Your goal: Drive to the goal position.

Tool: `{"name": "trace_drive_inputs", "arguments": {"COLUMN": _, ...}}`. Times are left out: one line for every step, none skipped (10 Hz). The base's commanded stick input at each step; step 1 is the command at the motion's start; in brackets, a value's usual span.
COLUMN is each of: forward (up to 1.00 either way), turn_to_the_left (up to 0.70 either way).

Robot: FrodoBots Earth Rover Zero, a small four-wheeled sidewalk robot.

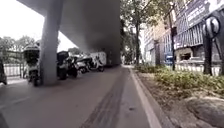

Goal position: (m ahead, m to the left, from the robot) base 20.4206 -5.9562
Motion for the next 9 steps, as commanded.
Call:
{"name": "trace_drive_inputs", "arguments": {"forward": 0.45, "turn_to_the_left": 0.0}}
{"name": "trace_drive_inputs", "arguments": {"forward": 0.45, "turn_to_the_left": 0.0}}
{"name": "trace_drive_inputs", "arguments": {"forward": 0.45, "turn_to_the_left": 0.0}}
{"name": "trace_drive_inputs", "arguments": {"forward": 0.45, "turn_to_the_left": 0.0}}
{"name": "trace_drive_inputs", "arguments": {"forward": 0.45, "turn_to_the_left": 0.0}}
{"name": "trace_drive_inputs", "arguments": {"forward": 0.45, "turn_to_the_left": 0.0}}
{"name": "trace_drive_inputs", "arguments": {"forward": 0.45, "turn_to_the_left": 0.0}}
{"name": "trace_drive_inputs", "arguments": {"forward": 0.45, "turn_to_the_left": 0.0}}
{"name": "trace_drive_inputs", "arguments": {"forward": 0.45, "turn_to_the_left": 0.0}}
